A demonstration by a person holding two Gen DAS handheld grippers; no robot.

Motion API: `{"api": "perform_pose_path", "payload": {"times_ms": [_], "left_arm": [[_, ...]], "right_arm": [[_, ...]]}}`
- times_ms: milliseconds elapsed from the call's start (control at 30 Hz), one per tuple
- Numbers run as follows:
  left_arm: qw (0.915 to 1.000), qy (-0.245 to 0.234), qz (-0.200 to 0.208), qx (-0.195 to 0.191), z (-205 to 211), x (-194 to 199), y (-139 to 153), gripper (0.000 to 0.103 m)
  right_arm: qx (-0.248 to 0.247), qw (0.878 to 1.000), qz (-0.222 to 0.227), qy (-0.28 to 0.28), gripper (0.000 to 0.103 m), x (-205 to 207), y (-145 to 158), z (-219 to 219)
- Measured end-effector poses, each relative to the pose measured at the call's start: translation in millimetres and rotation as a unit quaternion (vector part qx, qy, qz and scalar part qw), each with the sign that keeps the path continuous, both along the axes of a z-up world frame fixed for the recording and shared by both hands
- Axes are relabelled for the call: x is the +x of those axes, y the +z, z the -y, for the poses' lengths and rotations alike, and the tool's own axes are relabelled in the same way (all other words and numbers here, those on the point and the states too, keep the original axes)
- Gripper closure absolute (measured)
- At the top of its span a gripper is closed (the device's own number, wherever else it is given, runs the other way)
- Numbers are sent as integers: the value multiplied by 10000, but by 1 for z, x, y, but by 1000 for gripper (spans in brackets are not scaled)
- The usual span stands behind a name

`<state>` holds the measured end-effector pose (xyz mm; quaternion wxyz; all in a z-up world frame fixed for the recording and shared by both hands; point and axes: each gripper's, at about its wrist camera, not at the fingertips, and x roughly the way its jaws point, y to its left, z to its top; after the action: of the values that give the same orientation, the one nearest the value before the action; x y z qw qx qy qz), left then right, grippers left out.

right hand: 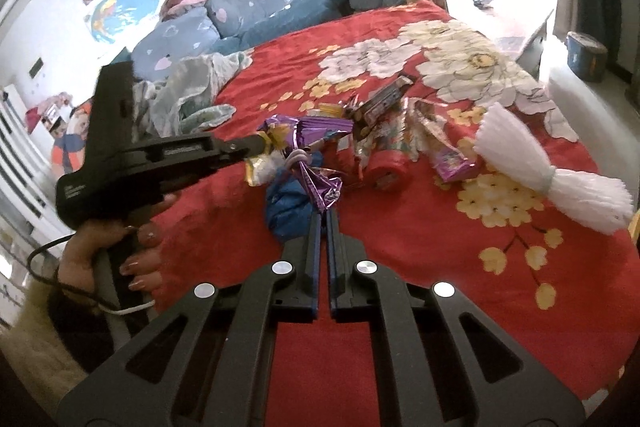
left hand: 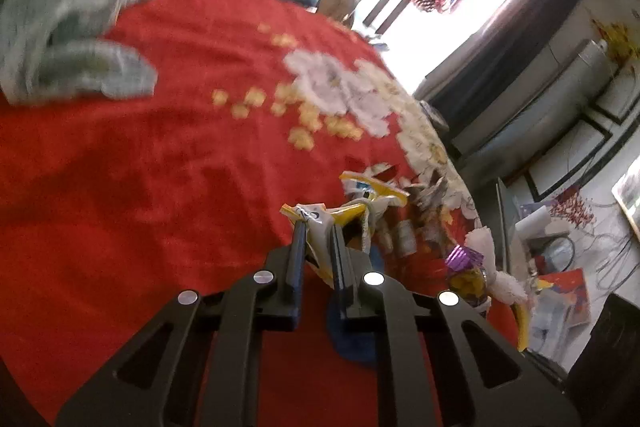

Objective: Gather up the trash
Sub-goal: 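Carry the chip bag with the left tool while the right tool carries the purple wrapper to the bin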

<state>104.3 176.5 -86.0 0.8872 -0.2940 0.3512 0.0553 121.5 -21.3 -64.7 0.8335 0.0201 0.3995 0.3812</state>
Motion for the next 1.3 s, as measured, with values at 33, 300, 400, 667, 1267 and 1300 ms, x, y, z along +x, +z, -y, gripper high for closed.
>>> {"api": "perform_pose_path", "payload": {"times_ms": [33,300,400,667,1267,1300], "left_arm": [[9999,-9,88,51,2,-2,6,91],[9967,-238,595,490,29,-12,51,91],[9953,-374,702,551,40,-17,61,91],[9907,-776,846,730,75,-19,77,91],[9807,-1313,1036,1012,125,-21,92,91],[9801,-1342,1043,1021,128,-21,93,91]], "right_arm": [[17,10000,10,-25,102,0,1,1],[271,9991,148,-282,102,1,17,28],[343,9985,189,-392,102,2,22,39],[436,9966,314,-628,103,5,35,65],[585,9895,319,-1285,103,11,43,123],[585,9891,328,-1313,103,11,43,126]]}}
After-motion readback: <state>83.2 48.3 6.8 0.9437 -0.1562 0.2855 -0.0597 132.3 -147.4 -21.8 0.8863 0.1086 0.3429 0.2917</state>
